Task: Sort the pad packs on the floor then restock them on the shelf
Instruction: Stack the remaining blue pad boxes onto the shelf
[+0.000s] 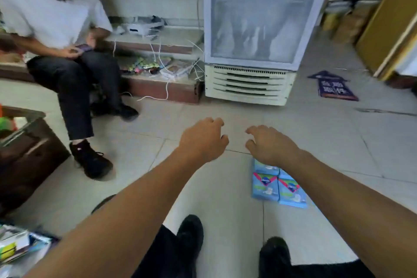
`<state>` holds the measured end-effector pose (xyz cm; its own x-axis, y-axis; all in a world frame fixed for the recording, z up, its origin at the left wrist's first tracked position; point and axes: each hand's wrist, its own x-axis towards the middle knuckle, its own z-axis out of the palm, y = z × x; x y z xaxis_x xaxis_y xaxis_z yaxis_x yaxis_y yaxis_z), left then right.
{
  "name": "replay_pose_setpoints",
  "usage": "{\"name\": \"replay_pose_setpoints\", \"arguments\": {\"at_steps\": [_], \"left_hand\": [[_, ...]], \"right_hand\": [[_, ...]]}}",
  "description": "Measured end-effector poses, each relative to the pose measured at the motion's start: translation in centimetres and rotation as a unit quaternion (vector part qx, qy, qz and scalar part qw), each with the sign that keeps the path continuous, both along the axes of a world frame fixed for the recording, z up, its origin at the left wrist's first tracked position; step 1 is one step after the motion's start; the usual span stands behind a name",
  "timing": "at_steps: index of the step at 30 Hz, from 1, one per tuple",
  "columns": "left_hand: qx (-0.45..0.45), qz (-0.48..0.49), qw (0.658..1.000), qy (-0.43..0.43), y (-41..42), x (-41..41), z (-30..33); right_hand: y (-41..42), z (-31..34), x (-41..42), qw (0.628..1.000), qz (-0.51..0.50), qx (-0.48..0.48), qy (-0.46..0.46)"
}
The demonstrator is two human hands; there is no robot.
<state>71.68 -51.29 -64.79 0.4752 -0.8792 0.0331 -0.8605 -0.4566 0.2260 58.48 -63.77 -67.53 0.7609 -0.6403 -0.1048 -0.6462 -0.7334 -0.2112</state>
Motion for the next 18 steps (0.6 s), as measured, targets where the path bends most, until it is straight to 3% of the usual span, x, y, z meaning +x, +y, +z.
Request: {"name": "replay_pose_setpoints", "arguments": {"at_steps": [11,18], "left_hand": [[0.142,-0.051,0.978,0.142,-14.1,-4.1,-21.6],[0.174,-0.049,0.963,0.199,-20.3,-6.6,-31.3]], "right_hand": [[-8.1,-22.7,-9.7,0.947,-0.235,0.183,0.117],[-13.8,-33.2,-11.1,0.913,-0.361,0.173,0.079]]}}
